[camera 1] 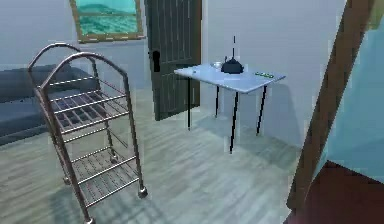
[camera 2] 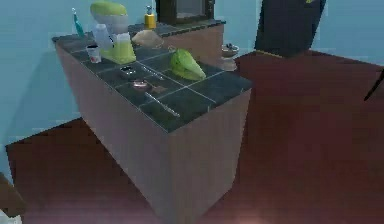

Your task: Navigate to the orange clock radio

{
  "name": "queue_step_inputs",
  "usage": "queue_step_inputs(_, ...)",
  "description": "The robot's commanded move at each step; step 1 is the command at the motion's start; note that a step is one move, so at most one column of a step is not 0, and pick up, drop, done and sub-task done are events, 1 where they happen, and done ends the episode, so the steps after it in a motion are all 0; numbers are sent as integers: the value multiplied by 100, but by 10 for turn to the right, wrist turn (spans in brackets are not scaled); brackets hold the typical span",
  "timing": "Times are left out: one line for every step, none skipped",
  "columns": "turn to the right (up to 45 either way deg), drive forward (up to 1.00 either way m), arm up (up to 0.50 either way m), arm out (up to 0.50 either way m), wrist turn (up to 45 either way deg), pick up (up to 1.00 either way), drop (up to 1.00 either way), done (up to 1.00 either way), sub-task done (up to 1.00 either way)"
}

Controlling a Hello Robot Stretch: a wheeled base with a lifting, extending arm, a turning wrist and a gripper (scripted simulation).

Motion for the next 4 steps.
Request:
queue_step_inputs(0, 100, 0, 0, 0, 0, 0, 0, 0)
queue_step_inputs(180, 0, 0, 0, 0, 0, 0, 0, 0)
queue_step_inputs(0, 35, 0, 0, 0, 0, 0, 0, 0)
queue_step_inputs(-450, 0, 0, 0, 0, 0, 0, 0, 0)
